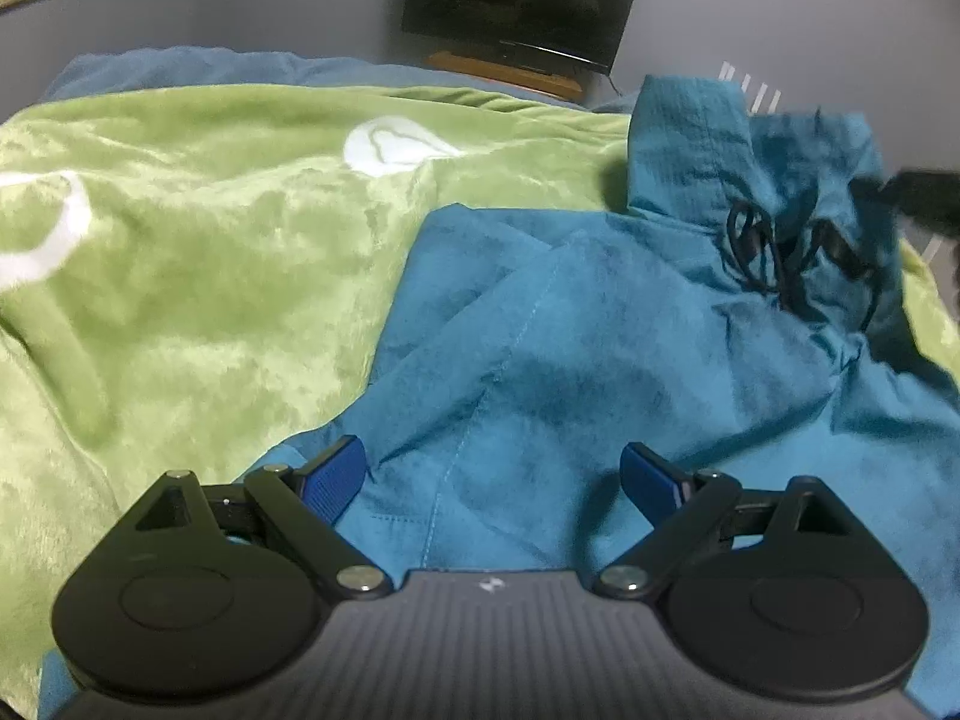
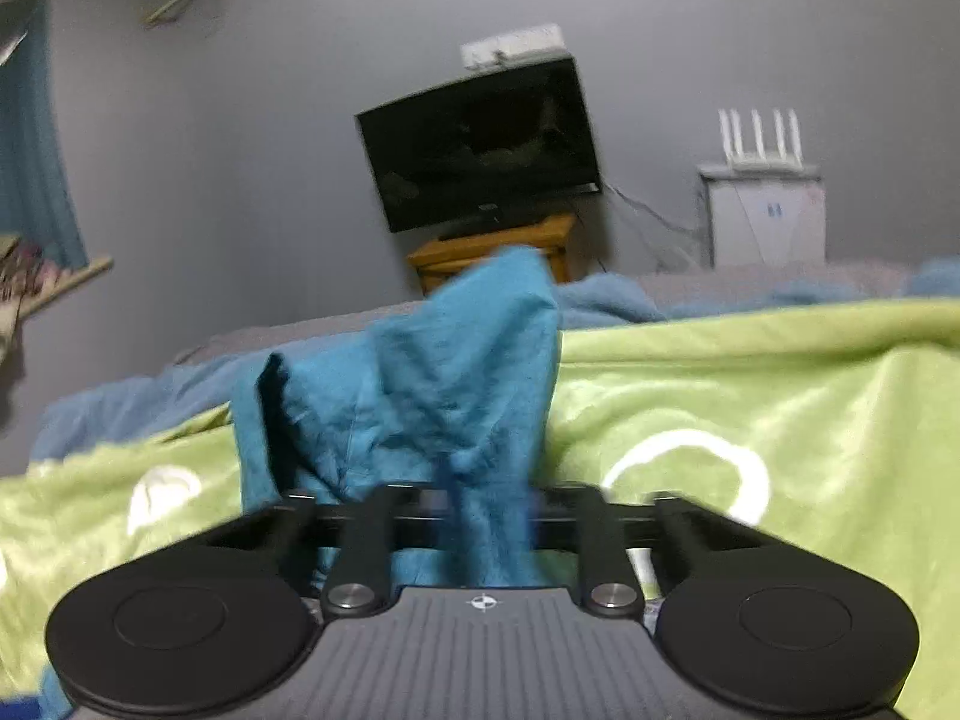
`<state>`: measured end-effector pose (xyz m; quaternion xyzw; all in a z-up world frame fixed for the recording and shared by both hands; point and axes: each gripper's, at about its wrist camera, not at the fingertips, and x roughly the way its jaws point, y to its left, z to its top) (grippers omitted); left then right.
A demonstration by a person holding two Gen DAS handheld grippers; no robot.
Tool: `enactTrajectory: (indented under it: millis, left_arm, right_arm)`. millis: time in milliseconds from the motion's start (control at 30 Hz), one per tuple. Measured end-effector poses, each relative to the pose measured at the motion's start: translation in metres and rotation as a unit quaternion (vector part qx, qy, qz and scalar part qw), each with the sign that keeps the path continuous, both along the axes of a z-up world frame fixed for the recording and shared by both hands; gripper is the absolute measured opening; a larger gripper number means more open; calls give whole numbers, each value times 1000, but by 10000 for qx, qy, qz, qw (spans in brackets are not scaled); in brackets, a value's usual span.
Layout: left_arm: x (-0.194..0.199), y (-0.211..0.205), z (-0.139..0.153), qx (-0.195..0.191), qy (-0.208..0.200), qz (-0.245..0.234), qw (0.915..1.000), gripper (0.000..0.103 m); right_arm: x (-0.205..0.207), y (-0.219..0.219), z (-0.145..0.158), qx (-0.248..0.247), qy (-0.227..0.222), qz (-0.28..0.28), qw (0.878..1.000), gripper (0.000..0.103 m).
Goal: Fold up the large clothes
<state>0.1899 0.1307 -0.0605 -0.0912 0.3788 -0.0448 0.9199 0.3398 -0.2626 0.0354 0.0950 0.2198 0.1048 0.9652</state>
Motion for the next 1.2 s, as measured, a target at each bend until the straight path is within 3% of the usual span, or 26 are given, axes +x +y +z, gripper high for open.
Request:
enactTrajectory:
  millis: [167, 467, 600, 800, 900, 967, 1000, 1067, 1200]
  left_arm:
    - [2, -9, -5, 347, 24, -41, 9994, 92]
    - [-3, -5, -5, 381, -87, 67, 9992, 92]
    - [-12, -1, 1, 319, -304, 308, 9986, 92]
    - [-25, 19, 13, 23, -780, 960, 9923, 92]
    - [-31, 35, 20, -52, -1008, 1676, 9807, 92]
    - [-35, 49, 23, -419, -1105, 1983, 9730, 92]
    - [-38, 55, 24, -587, -1168, 2115, 9686, 92]
    - [-40, 59, 27, -721, -1301, 2146, 9653, 92]
    - [-44, 46, 41, -816, -1735, 1557, 9690, 92]
  right_arm:
    - [-70, 6, 14, -174, -893, 204, 9956, 2]
    - [-228, 36, -8, -1418, -1819, 399, 9722, 2]
    - [-270, 45, -36, -1874, -1790, 504, 9645, 2]
    - [-312, 56, -77, -2221, -1204, 747, 9647, 3]
    - [-321, 49, -81, -2022, -836, 714, 9732, 16]
    - [-330, 39, -79, -1703, -694, 599, 9811, 42]
    - [-333, 35, -77, -1537, -666, 549, 9843, 47]
    - [-334, 27, -71, -1218, -639, 451, 9895, 49]
    - [-328, 20, -44, -436, -703, 365, 9959, 50]
